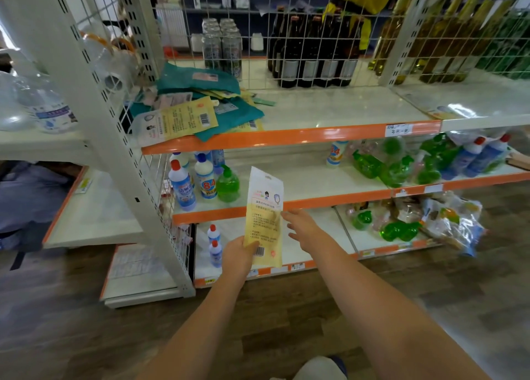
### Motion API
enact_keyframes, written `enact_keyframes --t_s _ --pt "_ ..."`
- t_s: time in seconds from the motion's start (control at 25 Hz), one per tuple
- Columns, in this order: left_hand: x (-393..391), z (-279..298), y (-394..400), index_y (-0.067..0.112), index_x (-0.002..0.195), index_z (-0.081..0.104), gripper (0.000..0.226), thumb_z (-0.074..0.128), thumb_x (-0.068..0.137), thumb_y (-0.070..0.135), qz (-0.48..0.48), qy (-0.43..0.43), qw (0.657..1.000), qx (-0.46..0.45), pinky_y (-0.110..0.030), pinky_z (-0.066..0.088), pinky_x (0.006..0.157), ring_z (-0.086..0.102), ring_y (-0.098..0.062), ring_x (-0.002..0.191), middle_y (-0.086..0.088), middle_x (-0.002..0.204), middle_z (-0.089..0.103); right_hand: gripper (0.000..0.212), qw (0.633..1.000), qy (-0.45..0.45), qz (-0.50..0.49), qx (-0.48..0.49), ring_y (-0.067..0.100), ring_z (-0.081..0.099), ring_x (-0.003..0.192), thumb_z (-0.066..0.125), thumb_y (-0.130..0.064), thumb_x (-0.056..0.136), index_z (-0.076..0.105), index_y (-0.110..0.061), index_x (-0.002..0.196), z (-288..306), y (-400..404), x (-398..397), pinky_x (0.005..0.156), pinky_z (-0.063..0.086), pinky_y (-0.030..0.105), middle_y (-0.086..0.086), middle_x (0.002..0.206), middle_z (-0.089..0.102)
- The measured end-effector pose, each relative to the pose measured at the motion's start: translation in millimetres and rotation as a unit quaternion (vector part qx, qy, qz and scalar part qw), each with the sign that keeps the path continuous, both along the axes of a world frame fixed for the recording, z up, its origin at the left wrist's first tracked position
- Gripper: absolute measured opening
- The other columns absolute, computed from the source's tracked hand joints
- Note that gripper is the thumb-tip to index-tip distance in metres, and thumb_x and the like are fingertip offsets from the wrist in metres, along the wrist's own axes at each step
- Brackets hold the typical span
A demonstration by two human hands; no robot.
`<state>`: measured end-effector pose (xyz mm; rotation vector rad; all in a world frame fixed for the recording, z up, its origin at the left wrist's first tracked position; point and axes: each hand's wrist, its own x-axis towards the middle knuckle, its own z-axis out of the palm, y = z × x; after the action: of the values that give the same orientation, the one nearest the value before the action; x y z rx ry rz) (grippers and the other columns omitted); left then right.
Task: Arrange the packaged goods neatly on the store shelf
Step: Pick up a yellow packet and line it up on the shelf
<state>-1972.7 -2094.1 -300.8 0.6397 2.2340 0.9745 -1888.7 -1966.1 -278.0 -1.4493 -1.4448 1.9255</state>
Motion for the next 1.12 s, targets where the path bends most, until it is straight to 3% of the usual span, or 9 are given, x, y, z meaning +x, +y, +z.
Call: enact_keyframes --t_s 0.16,0.28,0.36,0.48,0.64,0.72,0.88,1.0,1.12 --pt "10.0 1.0 3.4 0.008 0.114 0.061 0.030 0.039 0.099 0.022 -0.139 0.140 0.975 -0.105 -0.032 0.047 0.084 0.062 -0.027 0.100 -0.012 0.110 0.066 0.057 0.996 0.040 0.001 -0.078 0.026 0.047 0.124 0.060 -0.031 0.092 0.037 -0.012 0.140 3.1 -6.1 -17.7 0.100 0.044 0.038 0.008 0.136 0.045" --pt "16.1 3.2 4.7 0.017 0.134 0.048 0.035 0.034 0.102 0.025 -0.195 0.160 0.955 -0.157 -0.032 0.047 0.094 0.060 -0.024 0.108 -0.010 0.121 0.061 0.046 0.993 0.052 -0.042 -0.094 0.028 0.056 0.106 0.059 -0.020 0.093 0.043 -0.008 0.134 -3.1 -6.5 -21.3 0.096 0.049 0.040 0.011 0.117 0.053" --pt "17.7 5.3 2.9 0.019 0.139 0.042 0.037 0.034 0.103 0.025 -0.227 0.182 0.941 -0.175 -0.033 0.047 0.097 0.059 -0.023 0.110 -0.009 0.123 0.059 0.041 0.992 0.037 -0.078 -0.089 0.034 0.058 0.108 0.054 -0.007 0.094 0.044 -0.004 0.133 -11.6 -3.3 -20.5 0.091 0.051 0.042 0.018 0.121 0.055" --pt "23.5 7.7 -6.5 0.023 0.142 0.036 0.042 0.040 0.100 0.025 -0.282 0.238 0.919 -0.136 -0.033 0.049 0.097 0.057 -0.022 0.111 -0.008 0.126 0.057 0.039 0.992 -0.027 -0.107 -0.063 0.040 0.055 0.112 0.048 0.003 0.092 0.046 -0.001 0.131 -25.1 2.6 -13.1 0.090 0.051 0.045 0.022 0.127 0.054" --pt "28.9 4.3 -19.6 0.029 0.140 0.037 0.056 0.051 0.090 0.048 -0.346 0.277 0.895 -0.044 -0.032 0.043 0.101 0.045 -0.015 0.126 0.004 0.140 0.047 0.035 0.990 -0.054 -0.122 -0.054 0.039 0.055 0.113 0.051 0.003 0.089 0.051 0.005 0.124 -32.0 13.2 2.2 0.094 0.046 0.045 0.025 0.124 0.056" --pt "21.0 4.0 -18.5 0.029 0.141 0.036 0.060 0.049 0.089 0.055 -0.380 0.270 0.884 -0.037 -0.032 0.037 0.106 0.040 -0.013 0.130 0.007 0.145 0.043 0.034 0.988 -0.038 -0.135 -0.058 0.039 0.056 0.112 0.053 0.003 0.089 0.052 0.006 0.123 -29.1 22.7 9.1 0.097 0.045 0.047 0.025 0.122 0.057" --pt "-19.1 2.0 -3.8 0.026 0.138 0.043 0.048 0.043 0.095 0.047 -0.379 0.302 0.874 -0.039 -0.030 0.034 0.106 0.042 -0.014 0.130 0.006 0.142 0.045 0.037 0.987 0.022 -0.141 -0.074 0.034 0.058 0.096 0.058 0.002 0.084 0.053 0.005 0.121 -20.8 45.5 23.3 0.088 0.049 0.046 0.020 0.110 0.060" --pt "-47.9 10.1 18.3 0.021 0.138 0.044 0.046 0.042 0.096 0.041 -0.358 0.337 0.868 -0.070 -0.030 0.033 0.107 0.042 -0.016 0.130 0.002 0.143 0.045 0.046 0.984 0.077 -0.140 -0.078 0.039 0.060 0.107 0.063 0.002 0.080 0.055 -0.002 0.124 -21.8 61.2 36.7 0.097 0.047 0.053 0.020 0.117 0.063" --pt "-55.8 21.9 44.0 0.018 0.136 0.047 0.045 0.042 0.097 0.038 -0.355 0.356 0.861 -0.079 -0.032 0.038 0.104 0.047 -0.019 0.126 -0.001 0.139 0.050 0.045 0.980 0.103 -0.148 -0.082 0.039 0.060 0.108 0.062 0.003 0.082 0.053 -0.003 0.126 -9.8 60.3 53.6 0.091 0.050 0.053 0.021 0.120 0.062"
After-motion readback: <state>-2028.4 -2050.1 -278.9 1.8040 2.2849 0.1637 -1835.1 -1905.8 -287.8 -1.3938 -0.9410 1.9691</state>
